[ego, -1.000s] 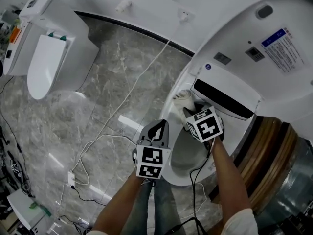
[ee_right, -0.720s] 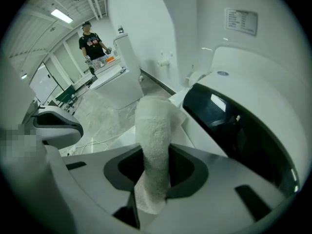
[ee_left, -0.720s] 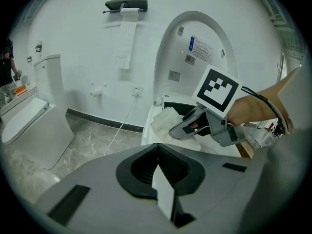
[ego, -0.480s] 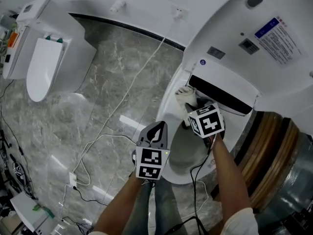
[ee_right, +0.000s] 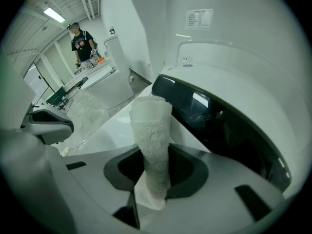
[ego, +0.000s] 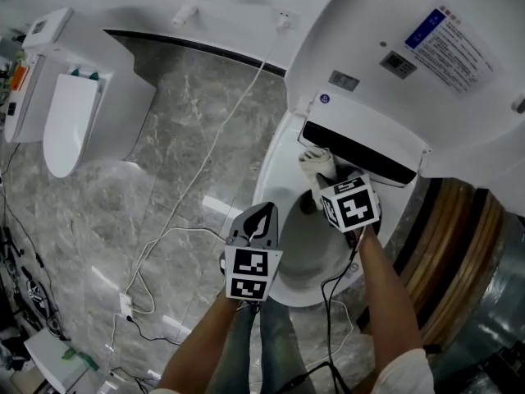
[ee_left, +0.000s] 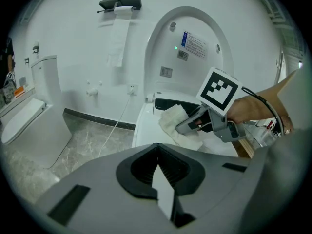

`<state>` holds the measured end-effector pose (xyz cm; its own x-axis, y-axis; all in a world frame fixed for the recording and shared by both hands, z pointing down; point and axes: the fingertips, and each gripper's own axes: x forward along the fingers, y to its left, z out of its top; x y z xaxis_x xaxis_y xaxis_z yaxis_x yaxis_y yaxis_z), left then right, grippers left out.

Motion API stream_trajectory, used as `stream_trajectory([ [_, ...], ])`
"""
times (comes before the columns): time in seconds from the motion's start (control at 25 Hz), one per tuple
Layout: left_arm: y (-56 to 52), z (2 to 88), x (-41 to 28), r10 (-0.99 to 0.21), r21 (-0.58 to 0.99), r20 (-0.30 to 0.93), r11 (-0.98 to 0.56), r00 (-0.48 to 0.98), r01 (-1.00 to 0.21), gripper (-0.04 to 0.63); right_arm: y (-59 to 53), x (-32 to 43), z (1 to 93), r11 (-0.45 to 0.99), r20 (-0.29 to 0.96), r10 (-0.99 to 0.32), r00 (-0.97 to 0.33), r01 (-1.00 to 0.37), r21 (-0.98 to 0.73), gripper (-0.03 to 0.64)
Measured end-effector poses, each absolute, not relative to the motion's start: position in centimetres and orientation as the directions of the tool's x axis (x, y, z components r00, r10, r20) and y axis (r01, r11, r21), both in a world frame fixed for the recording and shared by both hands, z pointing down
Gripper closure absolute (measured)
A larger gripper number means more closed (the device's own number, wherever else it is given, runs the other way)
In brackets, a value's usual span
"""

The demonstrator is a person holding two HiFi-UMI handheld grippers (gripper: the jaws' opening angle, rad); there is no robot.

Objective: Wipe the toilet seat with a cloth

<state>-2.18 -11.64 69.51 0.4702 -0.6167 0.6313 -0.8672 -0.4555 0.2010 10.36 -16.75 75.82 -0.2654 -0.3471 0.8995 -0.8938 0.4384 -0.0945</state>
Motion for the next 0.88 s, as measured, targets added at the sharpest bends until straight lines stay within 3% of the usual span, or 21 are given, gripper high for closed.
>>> stream_trajectory([
  [0.88, -8.9, 69.4, 7.2, -0.540, 0.196, 0.639, -0.574, 0.547, -0.795, 0.584, -10.4, 21.3, 76.7, 0.244, 0.901, -0.369, -0.230, -0.959, -0.145, 0.508],
])
